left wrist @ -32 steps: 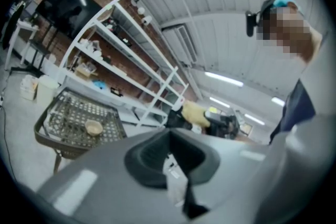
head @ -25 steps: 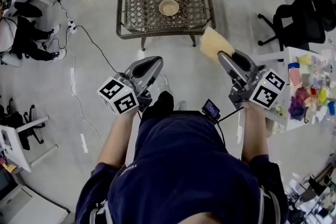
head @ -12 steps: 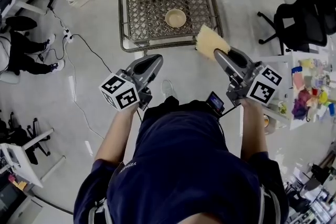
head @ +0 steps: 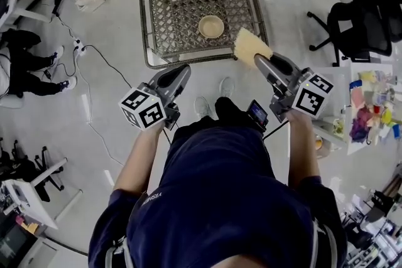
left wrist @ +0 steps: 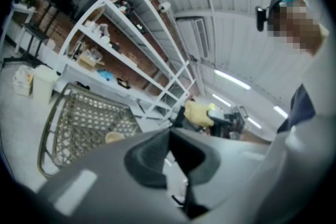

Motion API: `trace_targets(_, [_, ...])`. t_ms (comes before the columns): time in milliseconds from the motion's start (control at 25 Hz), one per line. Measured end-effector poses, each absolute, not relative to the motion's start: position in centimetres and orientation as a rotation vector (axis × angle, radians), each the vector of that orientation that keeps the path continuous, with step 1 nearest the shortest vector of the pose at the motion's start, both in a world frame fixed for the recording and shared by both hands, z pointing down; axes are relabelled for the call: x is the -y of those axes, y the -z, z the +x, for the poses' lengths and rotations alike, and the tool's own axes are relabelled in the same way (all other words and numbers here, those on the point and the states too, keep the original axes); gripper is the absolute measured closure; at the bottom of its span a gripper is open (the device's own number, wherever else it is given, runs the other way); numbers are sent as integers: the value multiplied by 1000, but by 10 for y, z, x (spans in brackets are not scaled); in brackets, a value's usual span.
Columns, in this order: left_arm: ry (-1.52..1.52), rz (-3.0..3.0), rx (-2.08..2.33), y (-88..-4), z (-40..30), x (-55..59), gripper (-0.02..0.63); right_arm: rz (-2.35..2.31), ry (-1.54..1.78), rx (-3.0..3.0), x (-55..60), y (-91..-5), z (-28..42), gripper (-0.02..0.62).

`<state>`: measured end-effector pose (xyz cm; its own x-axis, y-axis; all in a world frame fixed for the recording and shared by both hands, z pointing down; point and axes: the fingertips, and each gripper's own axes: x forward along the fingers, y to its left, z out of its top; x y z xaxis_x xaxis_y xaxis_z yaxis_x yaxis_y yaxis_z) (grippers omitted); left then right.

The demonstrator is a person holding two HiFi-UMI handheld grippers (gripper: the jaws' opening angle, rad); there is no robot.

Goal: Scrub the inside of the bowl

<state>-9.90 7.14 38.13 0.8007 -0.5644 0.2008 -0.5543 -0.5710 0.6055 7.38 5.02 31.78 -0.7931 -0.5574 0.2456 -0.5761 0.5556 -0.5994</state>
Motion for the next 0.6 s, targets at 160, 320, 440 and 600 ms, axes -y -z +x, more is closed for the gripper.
trace_targets(160, [-6, 2279, 844, -395, -97, -55, 602, 988, -1134, 2712, -26, -342, 75, 529])
trace_targets(320, [-35, 2241, 866, -411, -92, -38, 603, 952, -1145, 2668, 4, -367, 74, 529])
trace_targets(440, [-68, 2212, 878, -423, -82, -25, 601, 919, -1057, 2593, 26, -396, 80, 529])
trace_targets(600, [-133, 2163, 903, -452, -55, -13, 601, 844, -1009, 2504, 38, -437, 101, 529])
